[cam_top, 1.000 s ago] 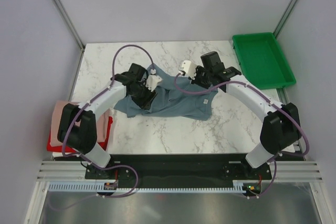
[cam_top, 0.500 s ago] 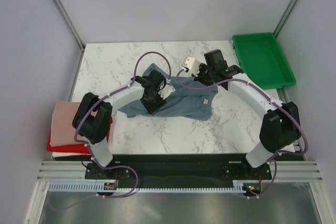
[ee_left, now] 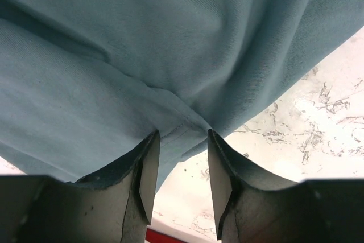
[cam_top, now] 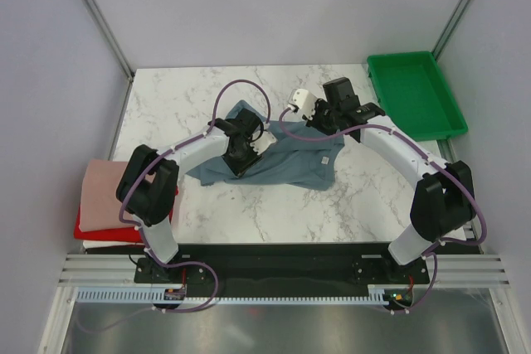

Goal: Fold and stack the t-shirts
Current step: Flatten the tshirt out

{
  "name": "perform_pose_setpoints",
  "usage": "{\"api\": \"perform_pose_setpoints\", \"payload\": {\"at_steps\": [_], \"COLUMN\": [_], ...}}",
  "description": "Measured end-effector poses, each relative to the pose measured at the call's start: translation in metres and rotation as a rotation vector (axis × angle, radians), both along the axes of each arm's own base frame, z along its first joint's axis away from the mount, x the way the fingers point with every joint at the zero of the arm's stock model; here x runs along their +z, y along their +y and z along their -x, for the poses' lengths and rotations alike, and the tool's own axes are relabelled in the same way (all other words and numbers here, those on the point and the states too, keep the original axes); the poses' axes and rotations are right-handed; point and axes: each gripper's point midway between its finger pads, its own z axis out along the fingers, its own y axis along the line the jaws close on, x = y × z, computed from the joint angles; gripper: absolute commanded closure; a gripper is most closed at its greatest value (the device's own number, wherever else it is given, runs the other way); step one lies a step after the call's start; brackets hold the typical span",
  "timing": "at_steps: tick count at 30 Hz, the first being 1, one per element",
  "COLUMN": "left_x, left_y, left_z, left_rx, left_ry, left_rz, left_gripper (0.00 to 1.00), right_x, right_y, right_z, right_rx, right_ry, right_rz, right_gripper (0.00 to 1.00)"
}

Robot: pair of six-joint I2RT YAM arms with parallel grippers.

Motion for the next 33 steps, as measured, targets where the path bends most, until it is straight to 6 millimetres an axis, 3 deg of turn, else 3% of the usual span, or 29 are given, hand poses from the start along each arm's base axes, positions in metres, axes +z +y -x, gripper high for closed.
{"api": "perform_pose_setpoints", "payload": {"at_steps": [5,13,24,33], "left_x": [0.000,0.000,-0.017,-0.015], "left_y": [-0.003,-0.015,-0.007,-0.008], "left_z": [0.002,0.010,0.008,0.002], "left_rx": [-0.014,-0.056,-0.046,-0.042], "left_ry": [-0.004,-0.010,0.011,-0.004], "left_rz": [-0.007,-0.016,-0.083,-0.090], "left_gripper": [0.62,0.62,0.62,0.62], "right_x": [0.000,0.000,-0.002,0.000], "right_y": [0.000,0.000,-0.001,-0.001], "right_z": [0.000,0.000,0.000,0.001], "right_rx": [-0.002,-0.004,-0.010,-0.014], "right_ry": [-0.001,0.000,0.000,-0.007], "right_rz": [-0.001,-0.003,-0.009,-0.016], "right_gripper": [1.00,1.00,1.00,1.00]}}
